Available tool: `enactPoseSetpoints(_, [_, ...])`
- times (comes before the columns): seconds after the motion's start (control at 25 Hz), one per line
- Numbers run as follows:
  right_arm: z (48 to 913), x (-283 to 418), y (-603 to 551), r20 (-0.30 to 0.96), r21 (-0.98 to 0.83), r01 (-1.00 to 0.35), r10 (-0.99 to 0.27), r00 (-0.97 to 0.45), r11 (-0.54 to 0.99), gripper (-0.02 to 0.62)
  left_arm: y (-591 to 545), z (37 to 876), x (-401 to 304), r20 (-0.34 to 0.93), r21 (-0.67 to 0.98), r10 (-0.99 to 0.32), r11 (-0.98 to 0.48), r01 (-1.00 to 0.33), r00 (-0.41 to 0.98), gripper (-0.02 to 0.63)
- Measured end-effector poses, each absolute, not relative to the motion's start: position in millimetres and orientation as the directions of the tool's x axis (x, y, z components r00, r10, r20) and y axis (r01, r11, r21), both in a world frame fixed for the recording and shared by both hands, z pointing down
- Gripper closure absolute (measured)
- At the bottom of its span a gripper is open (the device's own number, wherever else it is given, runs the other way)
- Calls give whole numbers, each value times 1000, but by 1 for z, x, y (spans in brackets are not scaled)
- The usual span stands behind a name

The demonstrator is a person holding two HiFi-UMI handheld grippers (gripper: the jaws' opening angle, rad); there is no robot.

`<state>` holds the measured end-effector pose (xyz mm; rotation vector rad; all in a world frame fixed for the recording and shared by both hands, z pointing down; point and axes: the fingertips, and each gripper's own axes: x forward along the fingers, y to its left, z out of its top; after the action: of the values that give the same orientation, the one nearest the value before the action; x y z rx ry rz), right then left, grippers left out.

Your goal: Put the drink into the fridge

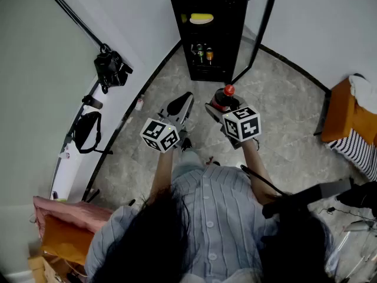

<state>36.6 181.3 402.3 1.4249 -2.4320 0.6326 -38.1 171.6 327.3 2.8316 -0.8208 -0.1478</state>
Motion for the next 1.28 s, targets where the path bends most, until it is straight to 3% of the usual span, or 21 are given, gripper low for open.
enactPoseSetpoints(0.4, [413, 25, 170, 441, -269, -879, -762, -475, 392, 285, 162, 328, -53, -41, 204, -520, -840, -502, 853, 597])
enactPoseSetpoints(0.6, [422, 17, 152, 463, -275, -883, -752, -469, 380, 285, 145, 343, -52, 25, 177, -492, -855, -488, 870, 597])
enactPoseSetpoints(1.28, [429, -50, 24, 498, -305, -901, -754, -427, 309, 285, 17, 347, -109, 55, 181, -368, -910, -372, 928, 597])
